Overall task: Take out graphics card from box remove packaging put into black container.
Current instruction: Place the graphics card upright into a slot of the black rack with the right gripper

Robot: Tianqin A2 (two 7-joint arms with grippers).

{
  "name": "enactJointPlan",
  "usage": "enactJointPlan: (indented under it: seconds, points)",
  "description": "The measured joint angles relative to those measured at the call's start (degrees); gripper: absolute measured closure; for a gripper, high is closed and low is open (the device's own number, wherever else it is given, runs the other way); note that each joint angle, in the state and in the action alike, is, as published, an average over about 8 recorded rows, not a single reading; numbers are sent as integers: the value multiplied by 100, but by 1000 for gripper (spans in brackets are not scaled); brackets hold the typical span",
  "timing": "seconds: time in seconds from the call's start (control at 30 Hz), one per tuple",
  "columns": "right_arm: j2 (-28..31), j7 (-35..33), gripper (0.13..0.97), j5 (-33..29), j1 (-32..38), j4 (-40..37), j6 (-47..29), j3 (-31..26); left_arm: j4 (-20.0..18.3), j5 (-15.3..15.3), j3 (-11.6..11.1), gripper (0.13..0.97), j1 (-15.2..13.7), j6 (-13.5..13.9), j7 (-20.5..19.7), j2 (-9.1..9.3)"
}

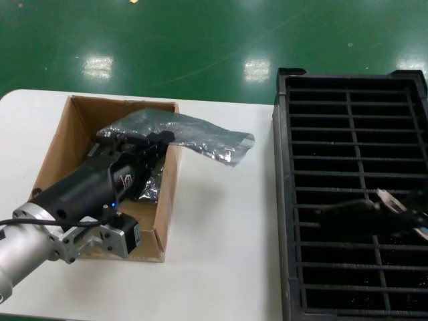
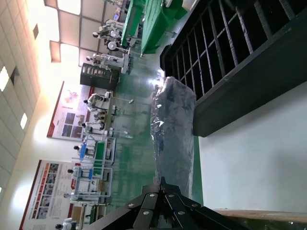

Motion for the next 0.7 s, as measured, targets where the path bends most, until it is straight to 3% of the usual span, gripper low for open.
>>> enactJointPlan:
  seconds: [0.27, 0.7]
  points:
    - [238, 351, 906, 420, 1068, -70, -268, -1380, 0, 0, 0, 958, 0, 0, 0, 0]
    - [2, 515, 906, 262, 1725, -198, -309, -2486, 0, 0, 0, 958, 0, 0, 0, 0]
